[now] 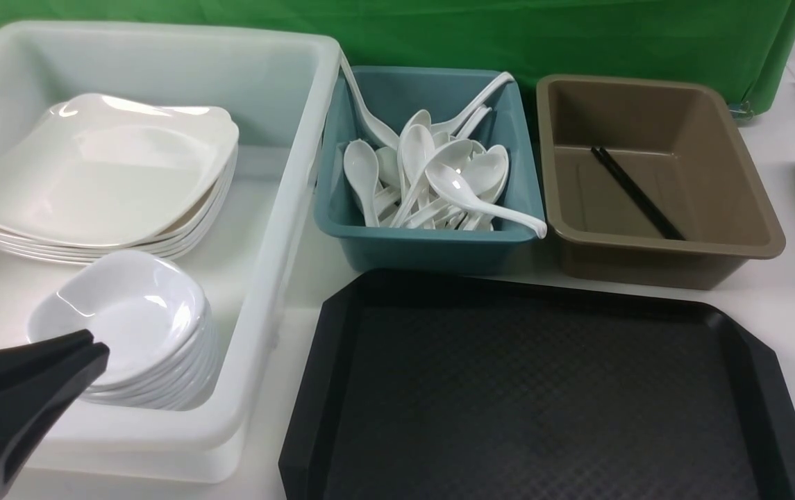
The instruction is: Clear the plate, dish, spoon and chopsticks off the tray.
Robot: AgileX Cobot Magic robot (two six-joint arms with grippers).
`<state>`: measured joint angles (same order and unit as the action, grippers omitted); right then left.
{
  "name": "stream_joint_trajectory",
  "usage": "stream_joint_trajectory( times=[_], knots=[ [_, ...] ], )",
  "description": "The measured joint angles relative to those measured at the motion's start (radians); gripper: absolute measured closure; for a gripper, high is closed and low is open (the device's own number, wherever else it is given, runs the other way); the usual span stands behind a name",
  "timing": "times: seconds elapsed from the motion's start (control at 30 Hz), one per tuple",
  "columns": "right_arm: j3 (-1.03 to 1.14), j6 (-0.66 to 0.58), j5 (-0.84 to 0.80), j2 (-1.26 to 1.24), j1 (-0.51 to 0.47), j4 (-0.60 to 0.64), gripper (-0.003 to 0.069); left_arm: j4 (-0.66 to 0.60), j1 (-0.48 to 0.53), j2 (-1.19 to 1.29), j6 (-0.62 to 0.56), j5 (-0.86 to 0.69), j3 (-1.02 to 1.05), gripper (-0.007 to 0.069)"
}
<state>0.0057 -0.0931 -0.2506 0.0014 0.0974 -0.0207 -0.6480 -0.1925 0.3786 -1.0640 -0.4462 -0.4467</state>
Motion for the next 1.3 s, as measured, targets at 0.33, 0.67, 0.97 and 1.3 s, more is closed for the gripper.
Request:
stream_joint_trajectory(
  times=[0.33, 0.67, 0.97, 1.3],
  knots=[
    [0.0, 0.001, 0.0, 0.0, 0.0, 0.0, 0.0575, 0.0, 0.0, 0.0, 0.0, 0.0, 0.0, 0.0608],
    [0.0, 0.001, -0.001, 0.0, 0.0, 0.0, 0.0556, 0.097, 0.0, 0.0, -0.008, 0.0, 0.0, 0.0608],
    [0.0, 0.001, -0.001, 0.0, 0.0, 0.0, 0.0533, 0.159, 0.0, 0.0, -0.022, 0.0, 0.0, 0.0608],
    [0.0, 0.001, 0.0, 0.0, 0.0, 0.0, 0.0517, 0.215, 0.022, -0.08, 0.207, 0.085, 0.068, 0.0608]
  ],
)
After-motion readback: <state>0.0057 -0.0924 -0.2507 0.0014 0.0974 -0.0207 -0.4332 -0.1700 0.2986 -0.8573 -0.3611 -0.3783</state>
